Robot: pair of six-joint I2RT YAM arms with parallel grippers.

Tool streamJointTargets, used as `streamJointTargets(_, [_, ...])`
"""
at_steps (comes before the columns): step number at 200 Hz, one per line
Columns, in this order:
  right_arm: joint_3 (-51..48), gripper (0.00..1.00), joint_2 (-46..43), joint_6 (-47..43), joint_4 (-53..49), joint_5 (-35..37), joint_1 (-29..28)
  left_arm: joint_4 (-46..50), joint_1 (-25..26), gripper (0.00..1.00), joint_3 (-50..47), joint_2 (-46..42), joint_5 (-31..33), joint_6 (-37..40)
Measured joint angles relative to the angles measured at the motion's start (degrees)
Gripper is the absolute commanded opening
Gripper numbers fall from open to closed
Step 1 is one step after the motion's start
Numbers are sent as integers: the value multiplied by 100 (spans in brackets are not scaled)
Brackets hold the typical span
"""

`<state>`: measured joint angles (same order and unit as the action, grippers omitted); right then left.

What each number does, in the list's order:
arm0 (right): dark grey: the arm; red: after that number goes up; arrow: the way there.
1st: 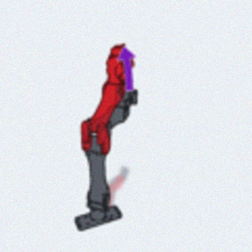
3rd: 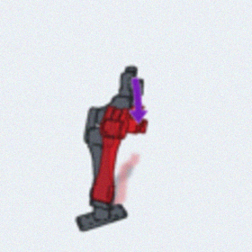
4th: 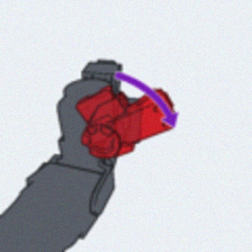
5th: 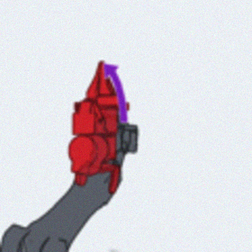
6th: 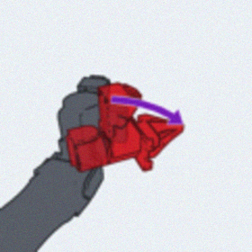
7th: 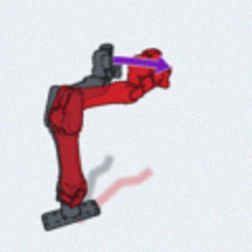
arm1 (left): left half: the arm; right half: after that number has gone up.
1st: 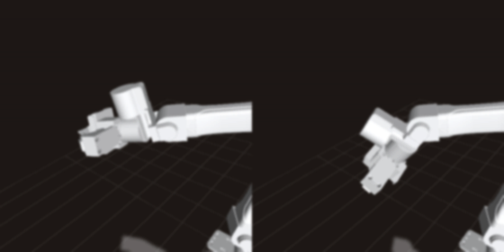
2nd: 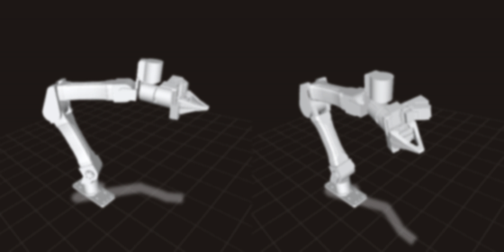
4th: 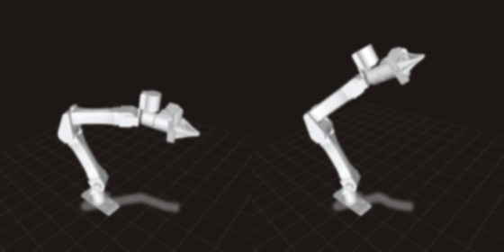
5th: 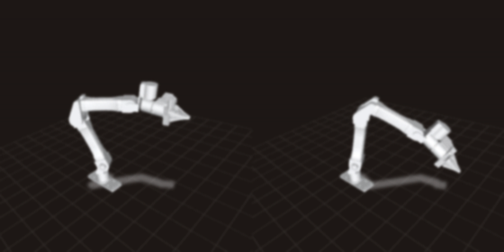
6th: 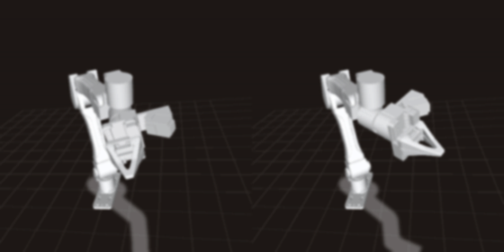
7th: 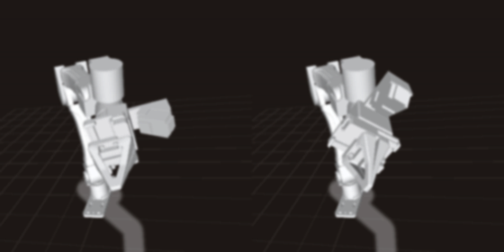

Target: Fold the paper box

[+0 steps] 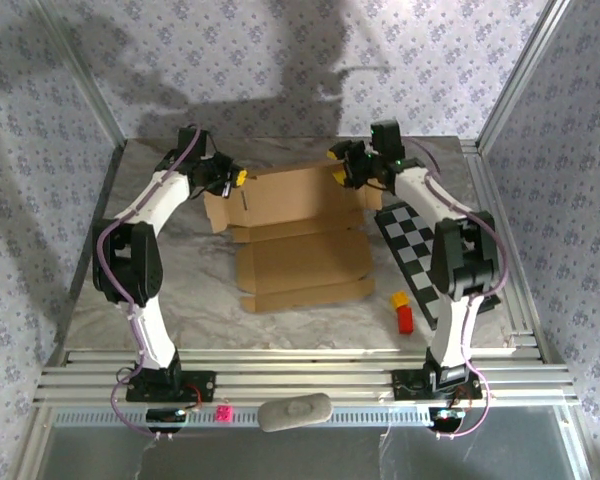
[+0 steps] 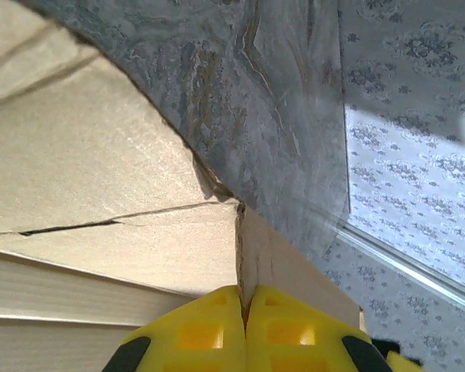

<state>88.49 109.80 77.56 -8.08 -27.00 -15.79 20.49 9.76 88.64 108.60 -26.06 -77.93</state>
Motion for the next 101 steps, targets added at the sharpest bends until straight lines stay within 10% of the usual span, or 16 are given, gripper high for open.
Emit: streamJointTargets(101, [-1222, 54, -177, 1700, 2758, 1357, -1397, -11, 2, 0, -26, -221, 219, -39])
